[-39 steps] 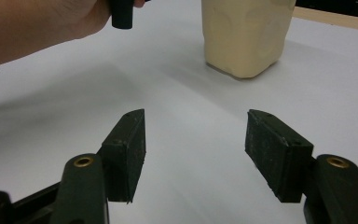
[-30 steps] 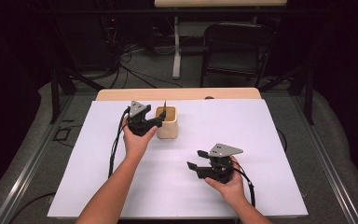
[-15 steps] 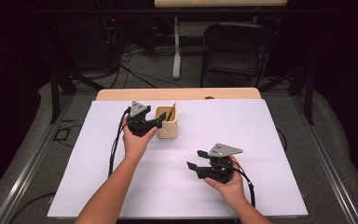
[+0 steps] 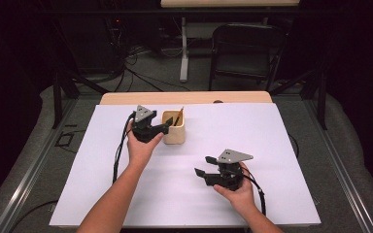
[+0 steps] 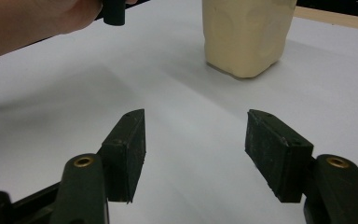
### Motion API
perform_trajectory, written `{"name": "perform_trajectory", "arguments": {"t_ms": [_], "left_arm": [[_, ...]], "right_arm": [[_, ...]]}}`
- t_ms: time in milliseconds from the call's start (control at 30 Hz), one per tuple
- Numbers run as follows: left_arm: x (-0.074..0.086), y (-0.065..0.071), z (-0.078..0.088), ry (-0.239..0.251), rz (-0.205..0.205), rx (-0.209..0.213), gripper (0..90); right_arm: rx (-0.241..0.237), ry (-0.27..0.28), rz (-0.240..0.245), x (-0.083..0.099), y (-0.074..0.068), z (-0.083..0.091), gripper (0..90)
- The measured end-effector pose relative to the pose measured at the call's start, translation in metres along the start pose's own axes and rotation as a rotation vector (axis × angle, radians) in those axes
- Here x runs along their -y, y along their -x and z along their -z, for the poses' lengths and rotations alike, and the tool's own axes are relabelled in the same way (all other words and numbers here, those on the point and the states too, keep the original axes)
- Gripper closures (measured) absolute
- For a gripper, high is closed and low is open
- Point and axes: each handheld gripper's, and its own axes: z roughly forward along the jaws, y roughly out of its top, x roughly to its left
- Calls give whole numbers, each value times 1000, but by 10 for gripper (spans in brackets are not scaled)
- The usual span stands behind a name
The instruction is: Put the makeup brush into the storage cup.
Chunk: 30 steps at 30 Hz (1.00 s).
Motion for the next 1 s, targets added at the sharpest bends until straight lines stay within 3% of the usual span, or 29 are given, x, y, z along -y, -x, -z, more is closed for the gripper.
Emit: {"name": "perform_trajectory", "arguments": {"t_ms": [667, 700, 1000], "left_arm": [[-1, 1, 9, 1, 10, 17, 269], [0, 2, 16, -2, 7, 33, 269], [2, 3, 26, -6, 20, 46, 269]], "right_arm": [[4, 1, 1, 0, 0, 0, 381], [4, 1, 1, 0, 0, 0, 381], [4, 4, 1, 0, 0, 0, 381]]}}
